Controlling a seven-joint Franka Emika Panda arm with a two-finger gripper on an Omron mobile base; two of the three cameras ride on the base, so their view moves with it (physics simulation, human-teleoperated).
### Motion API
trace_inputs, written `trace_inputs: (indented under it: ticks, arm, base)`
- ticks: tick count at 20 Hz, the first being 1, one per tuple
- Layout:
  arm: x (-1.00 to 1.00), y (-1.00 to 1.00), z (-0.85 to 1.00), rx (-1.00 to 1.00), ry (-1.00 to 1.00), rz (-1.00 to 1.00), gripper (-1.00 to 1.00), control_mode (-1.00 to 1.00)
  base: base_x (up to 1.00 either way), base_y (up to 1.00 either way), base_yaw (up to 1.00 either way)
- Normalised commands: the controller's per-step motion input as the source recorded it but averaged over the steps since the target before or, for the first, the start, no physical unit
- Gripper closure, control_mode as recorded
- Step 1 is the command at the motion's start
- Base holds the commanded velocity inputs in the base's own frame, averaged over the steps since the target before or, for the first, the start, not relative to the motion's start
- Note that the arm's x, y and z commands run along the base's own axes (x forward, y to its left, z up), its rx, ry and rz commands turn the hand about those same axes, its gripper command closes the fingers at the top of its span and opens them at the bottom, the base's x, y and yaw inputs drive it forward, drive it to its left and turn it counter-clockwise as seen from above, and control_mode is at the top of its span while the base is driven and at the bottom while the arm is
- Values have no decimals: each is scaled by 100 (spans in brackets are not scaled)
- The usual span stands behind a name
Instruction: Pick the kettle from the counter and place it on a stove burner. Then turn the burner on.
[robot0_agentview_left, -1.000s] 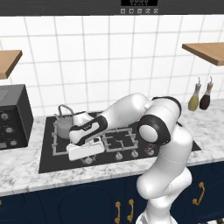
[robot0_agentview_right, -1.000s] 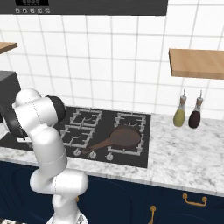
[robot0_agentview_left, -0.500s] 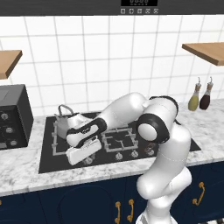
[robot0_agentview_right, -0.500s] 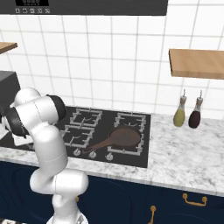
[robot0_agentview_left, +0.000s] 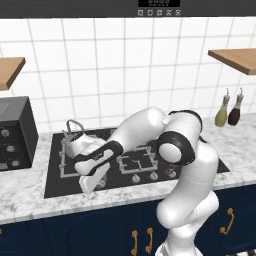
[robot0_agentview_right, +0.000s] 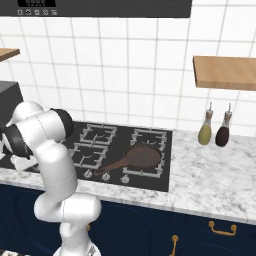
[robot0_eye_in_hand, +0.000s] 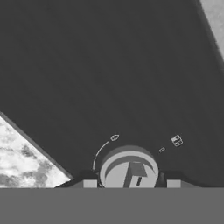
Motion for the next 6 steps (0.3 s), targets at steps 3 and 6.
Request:
trace_inputs:
  ticks: [3,6]
  arm:
    - [-21,0,0,0,0,38,100,-100]
    - [-23,0,-1,0,0,36,100,-100]
  base:
    - [0,0,0]
    - [0,0,0]
